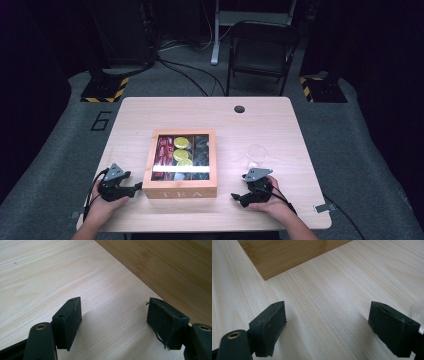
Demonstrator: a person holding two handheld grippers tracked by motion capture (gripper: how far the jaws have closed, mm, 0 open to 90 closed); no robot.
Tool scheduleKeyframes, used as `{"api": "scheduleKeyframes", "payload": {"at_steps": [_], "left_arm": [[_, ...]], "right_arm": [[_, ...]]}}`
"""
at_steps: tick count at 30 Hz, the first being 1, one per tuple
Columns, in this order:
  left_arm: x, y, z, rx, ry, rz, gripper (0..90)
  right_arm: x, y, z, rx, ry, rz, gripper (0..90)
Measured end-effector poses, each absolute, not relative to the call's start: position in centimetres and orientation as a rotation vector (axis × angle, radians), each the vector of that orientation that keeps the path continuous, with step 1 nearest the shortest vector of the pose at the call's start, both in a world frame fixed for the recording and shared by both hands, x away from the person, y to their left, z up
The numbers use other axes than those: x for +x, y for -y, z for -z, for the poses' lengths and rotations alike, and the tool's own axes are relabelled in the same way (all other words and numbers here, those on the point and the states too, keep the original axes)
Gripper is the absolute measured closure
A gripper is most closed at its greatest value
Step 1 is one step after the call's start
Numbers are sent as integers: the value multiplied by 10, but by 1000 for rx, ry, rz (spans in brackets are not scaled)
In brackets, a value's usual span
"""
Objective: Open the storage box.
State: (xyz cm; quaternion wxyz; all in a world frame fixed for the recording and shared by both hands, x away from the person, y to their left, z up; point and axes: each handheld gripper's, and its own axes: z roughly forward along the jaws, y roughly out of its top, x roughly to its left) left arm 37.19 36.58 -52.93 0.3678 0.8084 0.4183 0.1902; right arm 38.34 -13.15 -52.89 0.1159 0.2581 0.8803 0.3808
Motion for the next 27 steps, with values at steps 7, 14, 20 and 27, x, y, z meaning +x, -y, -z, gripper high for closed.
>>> {"api": "scheduleKeyframes", "payload": {"at_steps": [7,14,20,27], "left_arm": [[371,-364,530,2060,-1094,-508,282],[371,-364,530,2062,-1093,-509,282],[372,-365,529,2068,-1093,-497,281],[372,-365,527,2074,-1120,-496,305]], "right_arm": [[382,130,529,780,-2571,-1120,143],[381,130,529,793,-2551,-1113,149],[378,129,529,800,-2542,-1136,225],[375,129,526,782,-2561,-1138,370]]}}
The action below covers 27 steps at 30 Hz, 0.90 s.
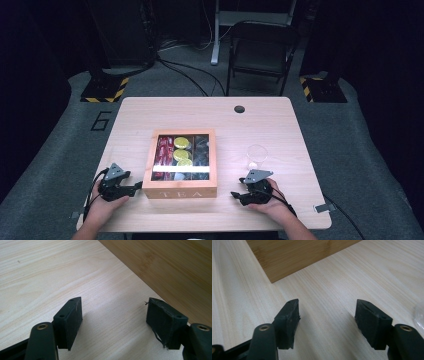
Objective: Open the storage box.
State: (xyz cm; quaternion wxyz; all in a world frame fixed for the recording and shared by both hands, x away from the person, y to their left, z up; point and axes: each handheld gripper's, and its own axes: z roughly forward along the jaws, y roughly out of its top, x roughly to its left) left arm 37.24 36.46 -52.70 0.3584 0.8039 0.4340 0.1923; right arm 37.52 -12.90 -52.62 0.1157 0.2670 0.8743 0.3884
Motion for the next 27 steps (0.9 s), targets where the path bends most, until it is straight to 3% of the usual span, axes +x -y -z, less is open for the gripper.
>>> {"api": "scheduleKeyframes", "payload": {"at_steps": [4,17,27], "left_arm": [[372,-364,523,2051,-1153,-467,354],[364,-368,506,2033,-1183,-433,432],[359,-368,499,2003,-1152,-444,450]], "right_arm": [[373,128,522,771,-2587,-1113,484],[354,122,489,788,-2517,-1221,684],[340,113,474,741,-2510,-1332,756]]}}
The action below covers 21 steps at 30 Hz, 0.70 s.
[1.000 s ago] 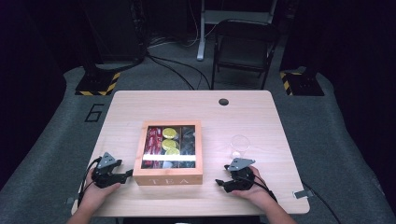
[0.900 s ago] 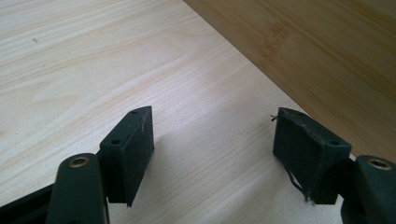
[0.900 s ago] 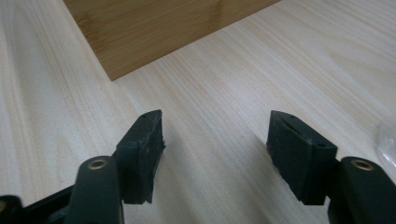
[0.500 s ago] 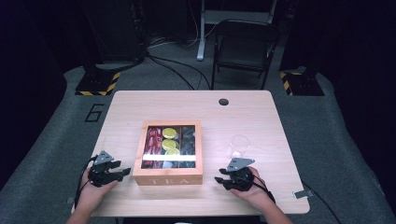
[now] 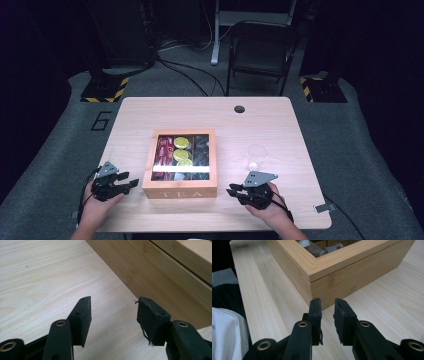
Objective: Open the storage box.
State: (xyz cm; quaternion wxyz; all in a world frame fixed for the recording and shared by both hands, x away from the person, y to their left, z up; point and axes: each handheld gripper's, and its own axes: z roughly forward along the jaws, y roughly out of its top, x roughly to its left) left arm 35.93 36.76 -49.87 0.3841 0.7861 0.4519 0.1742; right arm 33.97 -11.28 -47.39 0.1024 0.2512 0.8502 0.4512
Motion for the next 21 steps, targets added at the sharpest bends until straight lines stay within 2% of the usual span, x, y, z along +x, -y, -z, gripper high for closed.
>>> {"api": "scheduleKeyframes", "payload": {"at_steps": [4,11,21], "left_arm": [[357,-369,496,1987,-1153,-436,452],[351,-368,494,2000,-1148,-436,466],[345,-370,493,1994,-1148,-437,474]], "right_arm": [[341,105,476,715,-2540,-1310,760],[344,94,477,685,-2561,-1317,848],[348,87,478,683,-2580,-1340,861]]}}
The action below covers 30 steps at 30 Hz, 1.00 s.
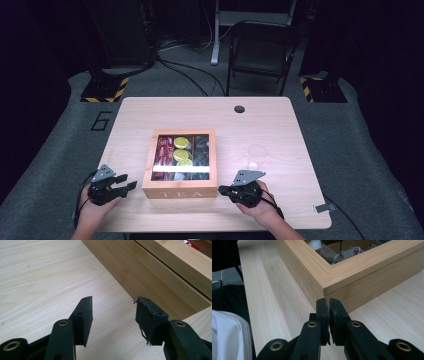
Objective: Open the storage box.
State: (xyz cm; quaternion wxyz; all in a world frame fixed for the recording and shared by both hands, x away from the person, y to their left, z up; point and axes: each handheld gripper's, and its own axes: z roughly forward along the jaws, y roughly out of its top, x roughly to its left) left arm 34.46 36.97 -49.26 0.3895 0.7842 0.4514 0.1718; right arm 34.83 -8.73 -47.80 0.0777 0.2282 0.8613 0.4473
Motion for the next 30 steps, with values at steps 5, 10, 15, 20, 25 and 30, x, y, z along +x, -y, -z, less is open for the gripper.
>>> {"api": "scheduleKeyframes", "payload": {"at_steps": [5,10,15,20,25,30], "left_arm": [[342,-370,492,1988,-1146,-431,484],[339,-370,491,1988,-1142,-419,498],[338,-368,489,1984,-1128,-422,499],[336,-364,486,1998,-1096,-434,499],[332,-364,483,1983,-1097,-437,499],[328,-364,476,1940,-1094,-437,508]], "right_arm": [[349,84,479,664,-2590,-1324,858],[349,84,478,655,-2584,-1333,882],[350,84,477,651,-2580,-1344,882],[350,83,476,669,-2585,-1352,893],[351,82,472,663,-2575,-1359,890],[352,82,464,720,-2573,-1375,889]]}}
